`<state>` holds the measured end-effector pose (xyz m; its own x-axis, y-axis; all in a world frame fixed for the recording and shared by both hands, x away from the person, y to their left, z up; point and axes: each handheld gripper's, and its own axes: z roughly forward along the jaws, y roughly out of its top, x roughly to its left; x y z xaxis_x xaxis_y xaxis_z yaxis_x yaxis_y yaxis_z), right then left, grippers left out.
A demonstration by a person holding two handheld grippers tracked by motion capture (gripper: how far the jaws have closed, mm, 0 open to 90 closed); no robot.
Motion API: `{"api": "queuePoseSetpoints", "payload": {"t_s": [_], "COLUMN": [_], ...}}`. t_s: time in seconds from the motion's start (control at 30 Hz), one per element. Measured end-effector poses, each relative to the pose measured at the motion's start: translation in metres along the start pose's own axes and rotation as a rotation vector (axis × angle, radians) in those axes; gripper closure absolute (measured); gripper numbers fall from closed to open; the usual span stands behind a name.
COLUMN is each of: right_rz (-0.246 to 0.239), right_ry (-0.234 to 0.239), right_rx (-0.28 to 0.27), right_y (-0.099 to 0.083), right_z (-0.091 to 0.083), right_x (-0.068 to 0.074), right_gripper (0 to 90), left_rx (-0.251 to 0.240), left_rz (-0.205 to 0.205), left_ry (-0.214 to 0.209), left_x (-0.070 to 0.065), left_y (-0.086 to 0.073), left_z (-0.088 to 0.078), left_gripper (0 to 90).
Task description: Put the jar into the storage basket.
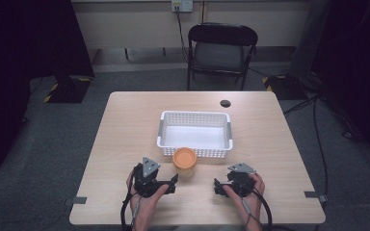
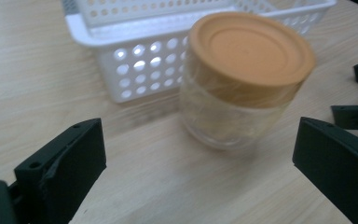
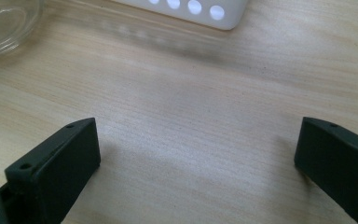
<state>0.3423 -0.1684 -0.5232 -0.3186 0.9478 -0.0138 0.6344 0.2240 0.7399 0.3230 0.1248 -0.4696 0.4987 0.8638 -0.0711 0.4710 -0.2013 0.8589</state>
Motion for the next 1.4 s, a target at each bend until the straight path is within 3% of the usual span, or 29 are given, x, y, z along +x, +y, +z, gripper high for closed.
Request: {"api": "queuePoseSetpoints", "payload": {"t_s": [0.17,0.3,0.47,0.97,1.4], "right_rz": [0.0,0.0,0.0,-0.001,0.0], "right_ry": [0.0,0.0,0.0,0.0,0.0], "right_rx": [0.0,0.0,0.0,0.0,0.0], "right_y": [0.0,0.0,0.0,0.0,0.0], "right_z": [0.0,0.0,0.0,0.0,0.0], "right_x": [0.0,0.0,0.0,0.0,0.0], "right_gripper": [0.0,0.0,0.0,0.0,0.0], "left_rx": [-0.011,-0.026,-0.005,0.054,0.114], "left_rz": [0.031,0.025,0.029,0.056,0.095], "left_ry": [-0.018,-0.052,-0.085,-0.079,-0.054], "left_x": [-0.005,-0.006,-0.008,-0.011,-0.018], "left_y": [0.007,0.014,0.022,0.033,0.031], "left_z": [0.002,0.007,0.02,0.048,0.068], "left_gripper": [2.3,2.3,2.5,2.3,2.9]}}
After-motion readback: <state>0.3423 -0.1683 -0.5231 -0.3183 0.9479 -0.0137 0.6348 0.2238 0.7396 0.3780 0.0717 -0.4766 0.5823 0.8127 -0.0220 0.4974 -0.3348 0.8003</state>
